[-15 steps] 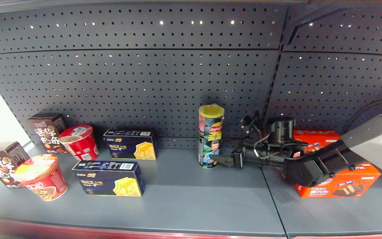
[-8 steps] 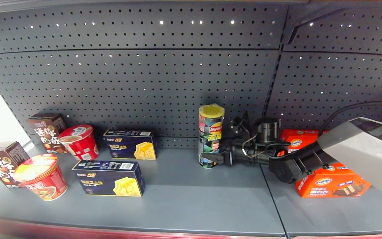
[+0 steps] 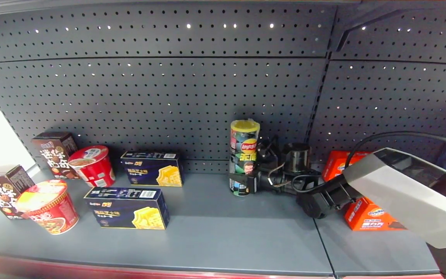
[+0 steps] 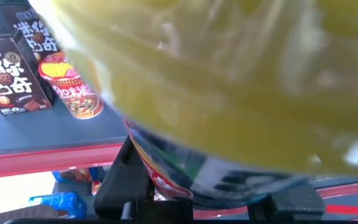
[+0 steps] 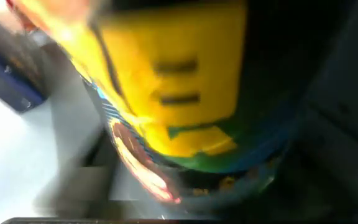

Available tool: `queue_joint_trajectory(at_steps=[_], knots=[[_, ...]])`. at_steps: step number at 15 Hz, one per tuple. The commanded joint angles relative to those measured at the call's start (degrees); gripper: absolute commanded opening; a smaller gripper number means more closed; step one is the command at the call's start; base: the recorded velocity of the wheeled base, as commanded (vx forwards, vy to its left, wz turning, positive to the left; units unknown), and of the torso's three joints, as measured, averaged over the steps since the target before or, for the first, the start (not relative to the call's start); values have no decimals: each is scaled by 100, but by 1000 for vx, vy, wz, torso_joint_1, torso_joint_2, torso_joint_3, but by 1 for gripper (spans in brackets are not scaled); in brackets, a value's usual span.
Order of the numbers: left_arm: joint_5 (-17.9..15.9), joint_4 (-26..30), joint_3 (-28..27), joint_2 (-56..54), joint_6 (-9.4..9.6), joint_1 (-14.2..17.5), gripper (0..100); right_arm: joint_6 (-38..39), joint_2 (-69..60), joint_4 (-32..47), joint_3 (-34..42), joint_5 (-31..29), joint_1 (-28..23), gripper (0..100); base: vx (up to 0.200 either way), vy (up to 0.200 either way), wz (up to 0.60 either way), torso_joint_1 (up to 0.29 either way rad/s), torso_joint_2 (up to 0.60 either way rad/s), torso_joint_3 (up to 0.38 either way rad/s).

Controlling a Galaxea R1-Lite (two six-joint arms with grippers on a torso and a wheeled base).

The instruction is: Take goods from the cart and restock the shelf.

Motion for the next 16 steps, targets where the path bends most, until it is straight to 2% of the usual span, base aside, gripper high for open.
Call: queue_joint_trajectory(at_steps=[1, 3, 4, 7, 8, 11, 14, 16], knots=[[-1, 3, 77, -25, 1, -1, 0, 9, -128, 9, 157, -251, 137, 0, 0, 0, 0, 0, 0, 0], [-1, -6, 112, -42, 1, 8, 0, 9, -374, -26, 429, -304, 225, 0, 0, 0, 0, 0, 0, 0], [-1, -6, 104, -78, 1, 17, 0, 0, -981, -44, 1036, -374, 436, 0, 0, 0, 0, 0, 0, 0], [-1, -6, 112, -192, 1, 17, 0, 9, -1921, 44, 1897, -1113, 831, 0, 0, 0, 0, 0, 0, 0], [-19, -6, 112, -289, 1, 8, 0, -9, -2607, 185, 2477, -1280, 928, 0, 0, 0, 0, 0, 0, 0], [-10, -6, 139, -482, 1, 17, 0, -624, -3775, 202, 3734, -1535, 831, 0, 0, 0, 0, 0, 0, 0], [7, -6, 112, -535, 10, 52, 0, -642, -4347, 9, 4622, -1666, 875, 0, 0, 0, 0, 0, 0, 0], [16, 56, 183, -614, 19, 43, 0, -589, -4452, -606, 5360, -2343, 963, 0, 0, 0, 0, 0, 0, 0]])
